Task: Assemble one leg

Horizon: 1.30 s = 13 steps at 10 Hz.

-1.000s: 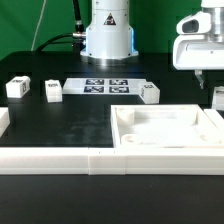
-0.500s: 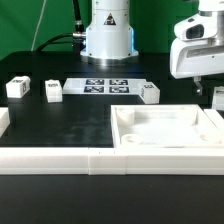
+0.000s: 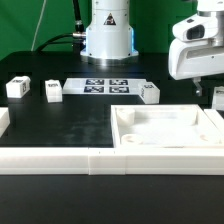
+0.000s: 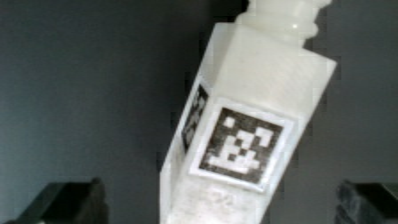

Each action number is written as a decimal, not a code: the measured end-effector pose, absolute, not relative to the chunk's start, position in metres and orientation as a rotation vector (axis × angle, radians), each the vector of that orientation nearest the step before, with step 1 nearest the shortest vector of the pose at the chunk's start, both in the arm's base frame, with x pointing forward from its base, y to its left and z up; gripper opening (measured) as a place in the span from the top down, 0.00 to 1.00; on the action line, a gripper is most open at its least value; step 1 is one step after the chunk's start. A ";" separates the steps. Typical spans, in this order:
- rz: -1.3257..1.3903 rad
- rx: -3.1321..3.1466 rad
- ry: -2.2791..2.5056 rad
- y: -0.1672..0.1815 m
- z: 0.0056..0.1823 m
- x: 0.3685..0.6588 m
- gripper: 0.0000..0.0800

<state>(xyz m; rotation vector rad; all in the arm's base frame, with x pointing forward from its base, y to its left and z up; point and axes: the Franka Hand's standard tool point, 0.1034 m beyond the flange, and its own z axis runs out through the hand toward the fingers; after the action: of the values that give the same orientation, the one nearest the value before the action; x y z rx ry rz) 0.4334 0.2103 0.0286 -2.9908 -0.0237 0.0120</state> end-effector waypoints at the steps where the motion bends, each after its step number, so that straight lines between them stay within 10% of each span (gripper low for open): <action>1: 0.014 -2.991 0.000 0.210 0.029 0.433 0.19; 13: 0.379 -2.893 0.671 0.198 0.024 0.431 0.19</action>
Offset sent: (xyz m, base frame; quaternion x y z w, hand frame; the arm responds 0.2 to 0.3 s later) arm 0.0025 -0.0043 -0.0011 -0.0385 -0.0164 0.2383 0.9703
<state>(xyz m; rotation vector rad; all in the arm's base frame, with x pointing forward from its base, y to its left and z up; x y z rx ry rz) 0.4308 0.1980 0.0239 -2.8926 0.6711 0.3792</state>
